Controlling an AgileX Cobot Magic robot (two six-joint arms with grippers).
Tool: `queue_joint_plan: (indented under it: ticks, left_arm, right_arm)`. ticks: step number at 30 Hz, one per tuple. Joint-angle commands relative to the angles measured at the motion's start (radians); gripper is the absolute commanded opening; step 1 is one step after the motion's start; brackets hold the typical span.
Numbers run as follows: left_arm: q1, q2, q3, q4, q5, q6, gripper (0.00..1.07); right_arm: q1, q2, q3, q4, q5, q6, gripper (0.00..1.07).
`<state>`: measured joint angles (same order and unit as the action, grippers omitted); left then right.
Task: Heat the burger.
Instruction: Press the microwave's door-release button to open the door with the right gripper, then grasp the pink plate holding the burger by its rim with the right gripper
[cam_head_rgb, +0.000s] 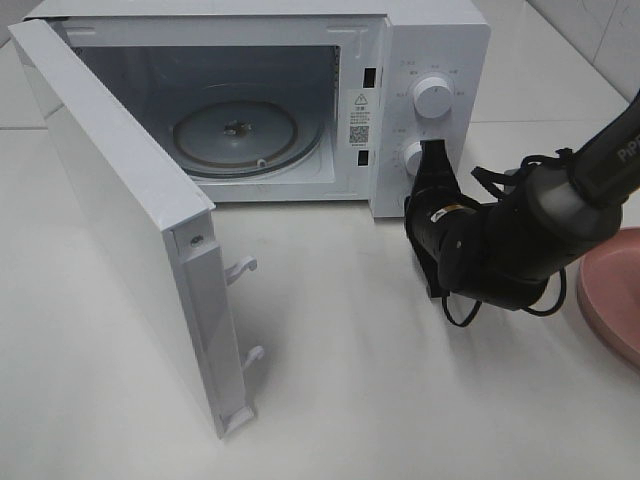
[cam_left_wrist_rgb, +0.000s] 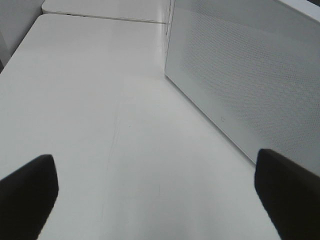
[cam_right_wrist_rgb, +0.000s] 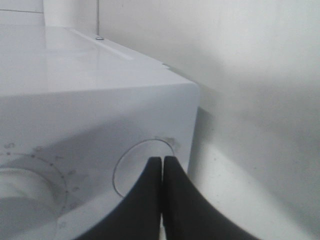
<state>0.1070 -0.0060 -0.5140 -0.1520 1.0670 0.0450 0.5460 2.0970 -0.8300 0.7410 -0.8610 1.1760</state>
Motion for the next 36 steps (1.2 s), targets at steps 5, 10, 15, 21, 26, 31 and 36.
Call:
queue_joint_plan:
  ticks: [5, 10, 15, 21, 26, 31, 36]
  left_arm:
    - [0.004, -0.016, -0.001, -0.005, 0.000, -0.003, 1.00]
    - [0.004, -0.016, -0.001, -0.005, 0.000, -0.003, 1.00]
    - [0.004, -0.016, -0.001, -0.005, 0.000, -0.003, 1.00]
    - [0.004, -0.016, -0.001, -0.005, 0.000, -0.003, 1.00]
    - [0.004, -0.016, -0.001, -0.005, 0.000, -0.003, 1.00]
    - [0.004, -0.016, -0.001, -0.005, 0.000, -0.003, 1.00]
    - [0.004, -0.016, -0.001, -0.005, 0.000, -0.003, 1.00]
  right_arm:
    - [-0.004, -0.093, 0.078, -0.017, 0.073, -0.076, 0.00]
    - [-0.004, -0.160, 0.122, -0.022, 0.091, -0.134, 0.00]
    - [-0.008, -0.314, 0.178, -0.020, 0.257, -0.360, 0.00]
    - [-0.044, -0.401, 0.186, -0.022, 0.440, -0.567, 0.00]
    - [-0.098, -0.463, 0.186, -0.041, 0.619, -0.784, 0.00]
    - [-0.166, -0.519, 0.185, -0.095, 0.840, -0.992, 0.00]
    - [-0.222, -0.563, 0.185, -0.205, 0.997, -1.060, 0.01]
